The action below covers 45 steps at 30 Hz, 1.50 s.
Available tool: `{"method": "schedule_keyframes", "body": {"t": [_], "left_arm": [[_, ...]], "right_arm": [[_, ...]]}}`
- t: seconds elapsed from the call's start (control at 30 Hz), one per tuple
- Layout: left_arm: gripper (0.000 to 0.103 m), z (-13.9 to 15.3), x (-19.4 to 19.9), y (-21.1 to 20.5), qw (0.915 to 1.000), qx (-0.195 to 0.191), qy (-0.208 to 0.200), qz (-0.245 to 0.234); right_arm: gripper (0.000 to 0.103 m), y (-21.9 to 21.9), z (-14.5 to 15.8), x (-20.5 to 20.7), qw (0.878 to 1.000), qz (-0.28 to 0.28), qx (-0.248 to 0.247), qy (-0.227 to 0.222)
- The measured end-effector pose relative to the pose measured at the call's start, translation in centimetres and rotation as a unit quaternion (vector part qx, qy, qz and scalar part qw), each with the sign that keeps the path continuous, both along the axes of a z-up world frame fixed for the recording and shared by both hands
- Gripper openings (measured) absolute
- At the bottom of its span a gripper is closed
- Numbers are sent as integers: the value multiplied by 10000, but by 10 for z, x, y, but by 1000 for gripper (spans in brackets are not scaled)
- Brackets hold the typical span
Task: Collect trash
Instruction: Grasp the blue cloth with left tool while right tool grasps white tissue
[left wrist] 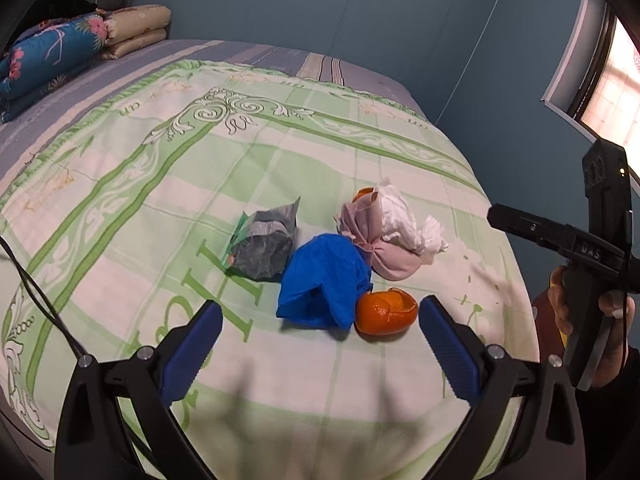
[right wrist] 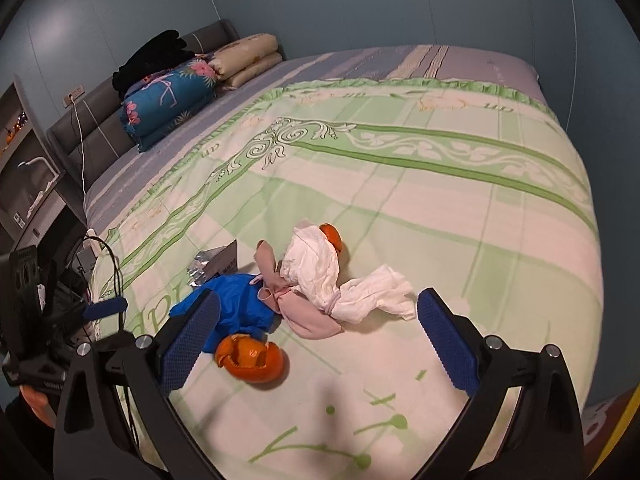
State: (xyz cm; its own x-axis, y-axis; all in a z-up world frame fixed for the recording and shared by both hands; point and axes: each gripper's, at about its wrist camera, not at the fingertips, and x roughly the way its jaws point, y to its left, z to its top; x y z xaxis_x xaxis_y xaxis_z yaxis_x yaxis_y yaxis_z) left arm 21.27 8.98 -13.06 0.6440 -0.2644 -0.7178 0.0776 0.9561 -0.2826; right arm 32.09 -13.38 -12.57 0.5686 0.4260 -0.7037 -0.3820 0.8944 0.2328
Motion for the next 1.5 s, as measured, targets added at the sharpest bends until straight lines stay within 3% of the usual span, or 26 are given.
{"method": "schedule_keyframes", "body": {"t": [0.53,0.8,1.1,1.37,1.5], "left_arm": [[95,-35,32,-5,9993,-245,272,32],[93,-45,43,-7,9985,-465,297,25],[69,-60,52,-13,9975,-540,458,-92],[44,-63,56,-12,9969,-568,513,-169],[26,-62,57,-14,9973,-510,494,-213]], "right_arm": [[94,37,-33,44,9993,253,-149,236],[84,49,-48,61,9983,340,-313,368],[72,50,-68,72,9967,388,-306,638],[45,48,-77,75,9957,430,-187,804],[29,46,-75,73,9962,387,-115,778]]}}
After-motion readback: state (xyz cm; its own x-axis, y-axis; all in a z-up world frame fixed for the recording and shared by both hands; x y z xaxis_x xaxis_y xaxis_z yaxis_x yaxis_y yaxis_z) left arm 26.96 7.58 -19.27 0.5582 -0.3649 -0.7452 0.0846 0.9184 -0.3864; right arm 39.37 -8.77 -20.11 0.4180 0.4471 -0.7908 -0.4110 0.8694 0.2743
